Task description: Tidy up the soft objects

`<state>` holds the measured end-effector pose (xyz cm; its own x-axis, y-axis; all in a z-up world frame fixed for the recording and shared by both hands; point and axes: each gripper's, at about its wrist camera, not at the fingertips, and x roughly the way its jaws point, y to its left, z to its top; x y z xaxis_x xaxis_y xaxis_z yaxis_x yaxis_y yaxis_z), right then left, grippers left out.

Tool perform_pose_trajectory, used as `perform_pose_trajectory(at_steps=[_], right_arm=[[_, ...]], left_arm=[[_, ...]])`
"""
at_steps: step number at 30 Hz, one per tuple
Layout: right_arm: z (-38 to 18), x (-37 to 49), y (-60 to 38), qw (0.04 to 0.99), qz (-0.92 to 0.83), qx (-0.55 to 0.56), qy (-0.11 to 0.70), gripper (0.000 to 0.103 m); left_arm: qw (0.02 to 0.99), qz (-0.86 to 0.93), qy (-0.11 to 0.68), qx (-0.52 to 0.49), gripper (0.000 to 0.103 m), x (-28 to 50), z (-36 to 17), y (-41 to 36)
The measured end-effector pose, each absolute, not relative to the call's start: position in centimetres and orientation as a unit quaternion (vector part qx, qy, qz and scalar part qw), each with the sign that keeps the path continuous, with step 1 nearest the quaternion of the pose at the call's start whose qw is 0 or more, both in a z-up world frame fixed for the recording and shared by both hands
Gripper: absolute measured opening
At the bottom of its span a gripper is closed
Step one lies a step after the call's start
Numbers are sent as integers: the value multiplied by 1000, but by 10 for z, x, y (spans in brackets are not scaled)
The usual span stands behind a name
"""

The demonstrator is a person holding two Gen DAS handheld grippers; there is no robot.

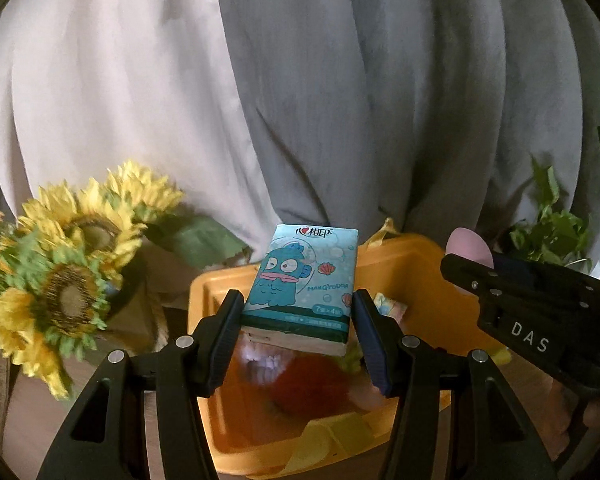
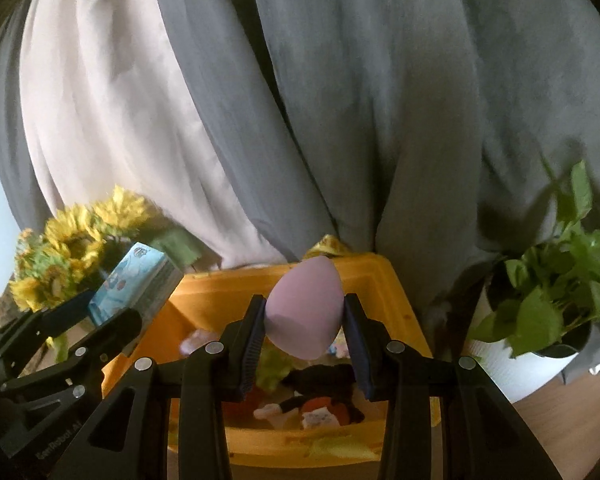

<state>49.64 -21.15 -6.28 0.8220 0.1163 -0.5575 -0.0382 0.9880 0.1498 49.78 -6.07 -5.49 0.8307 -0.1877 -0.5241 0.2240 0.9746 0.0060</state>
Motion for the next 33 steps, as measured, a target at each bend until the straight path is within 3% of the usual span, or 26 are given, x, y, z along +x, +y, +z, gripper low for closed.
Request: perform_pose_trajectory(at_steps=[6, 9, 13, 18, 23, 33], right_arm=[[-83, 518, -215, 941, 42, 72, 328, 41], [-91, 525, -217, 937, 35, 73, 340, 49], [-95, 526, -220, 935, 22, 72, 345, 53], [-93, 518, -222, 934, 16, 73, 349, 53], [-78, 492, -223, 940, 5, 72, 333, 61], [-36, 421, -213, 956, -11, 61, 288, 72]], left_arm=[[951, -106, 288, 46, 55, 516, -72, -67], [949, -106, 294, 47, 55, 518, -76, -69], [948, -102, 299, 41, 55, 519, -79, -67], [952, -85, 292, 28, 62, 502, -68, -60], [961, -61, 270, 24, 69, 472, -50, -51], [973, -27, 227, 33, 94, 398, -14, -32]])
